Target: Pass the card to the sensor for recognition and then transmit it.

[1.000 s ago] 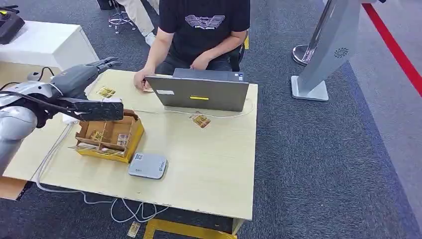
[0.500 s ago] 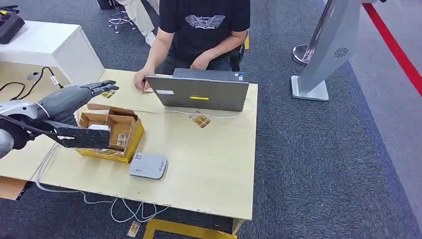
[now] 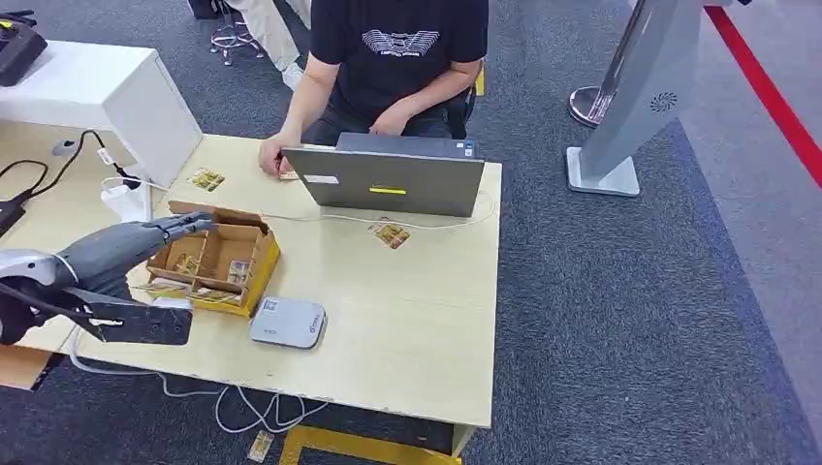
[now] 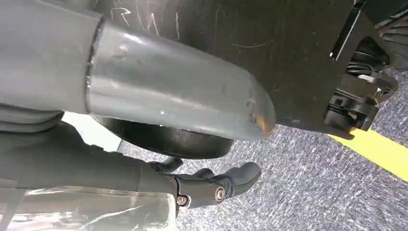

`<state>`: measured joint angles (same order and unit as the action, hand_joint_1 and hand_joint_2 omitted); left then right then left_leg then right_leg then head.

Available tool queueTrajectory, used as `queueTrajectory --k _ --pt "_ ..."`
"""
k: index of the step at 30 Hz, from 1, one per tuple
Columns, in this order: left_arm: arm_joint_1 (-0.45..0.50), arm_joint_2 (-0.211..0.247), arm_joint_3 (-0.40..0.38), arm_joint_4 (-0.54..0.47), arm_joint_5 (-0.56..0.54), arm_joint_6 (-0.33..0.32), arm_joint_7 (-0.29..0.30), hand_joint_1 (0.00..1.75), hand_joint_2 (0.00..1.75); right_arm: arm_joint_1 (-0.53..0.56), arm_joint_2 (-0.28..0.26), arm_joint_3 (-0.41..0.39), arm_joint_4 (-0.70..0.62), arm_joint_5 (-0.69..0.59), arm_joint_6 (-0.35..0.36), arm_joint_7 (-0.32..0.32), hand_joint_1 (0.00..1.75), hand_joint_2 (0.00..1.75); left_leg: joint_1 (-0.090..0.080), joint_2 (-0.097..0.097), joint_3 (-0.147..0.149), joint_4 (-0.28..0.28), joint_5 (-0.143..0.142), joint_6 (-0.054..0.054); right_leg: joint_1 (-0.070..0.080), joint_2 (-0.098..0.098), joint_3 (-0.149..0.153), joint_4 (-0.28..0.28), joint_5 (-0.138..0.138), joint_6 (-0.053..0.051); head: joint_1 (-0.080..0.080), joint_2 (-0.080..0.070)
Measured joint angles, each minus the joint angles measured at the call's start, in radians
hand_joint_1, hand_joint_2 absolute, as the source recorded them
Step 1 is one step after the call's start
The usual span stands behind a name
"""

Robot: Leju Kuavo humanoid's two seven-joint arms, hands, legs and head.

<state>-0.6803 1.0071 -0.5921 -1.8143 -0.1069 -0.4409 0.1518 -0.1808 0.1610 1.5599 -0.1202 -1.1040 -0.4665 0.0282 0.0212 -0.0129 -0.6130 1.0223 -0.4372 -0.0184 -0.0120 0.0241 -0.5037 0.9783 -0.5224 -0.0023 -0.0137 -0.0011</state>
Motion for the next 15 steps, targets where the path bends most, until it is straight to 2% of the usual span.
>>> queueTrajectory --k 8,11,15 --pt "0.173 -0.001 0.033 0.002 -0.162 0.083 -0.031 0.0 1.75 0.0 0.0 0.0 0.0 0.014 0.0 0.011 0.0 0.0 0.0 0.0 0.0 0.0 0.0 0.0 0.0 0.0 0.0 0.0 0.0 0.0 0.0 0.0" --pt "0.242 -0.034 0.063 0.018 -0.27 0.117 -0.056 0.0 1.75 -0.001 0.0 0.0 0.0 0.021 0.0 0.014 0.0 0.0 0.0 0.0 0.0 0.0 0.0 0.0 0.0 0.0 0.0 0.0 0.0 0.0 0.0 0.0" --pt "0.298 -0.084 0.091 0.045 -0.361 0.137 -0.065 0.0 1.75 -0.001 0.0 0.0 0.0 0.025 0.0 0.014 0.0 0.0 0.0 0.0 0.0 0.0 0.0 0.0 0.0 0.0 0.0 0.0 0.0 0.0 0.001 0.0"
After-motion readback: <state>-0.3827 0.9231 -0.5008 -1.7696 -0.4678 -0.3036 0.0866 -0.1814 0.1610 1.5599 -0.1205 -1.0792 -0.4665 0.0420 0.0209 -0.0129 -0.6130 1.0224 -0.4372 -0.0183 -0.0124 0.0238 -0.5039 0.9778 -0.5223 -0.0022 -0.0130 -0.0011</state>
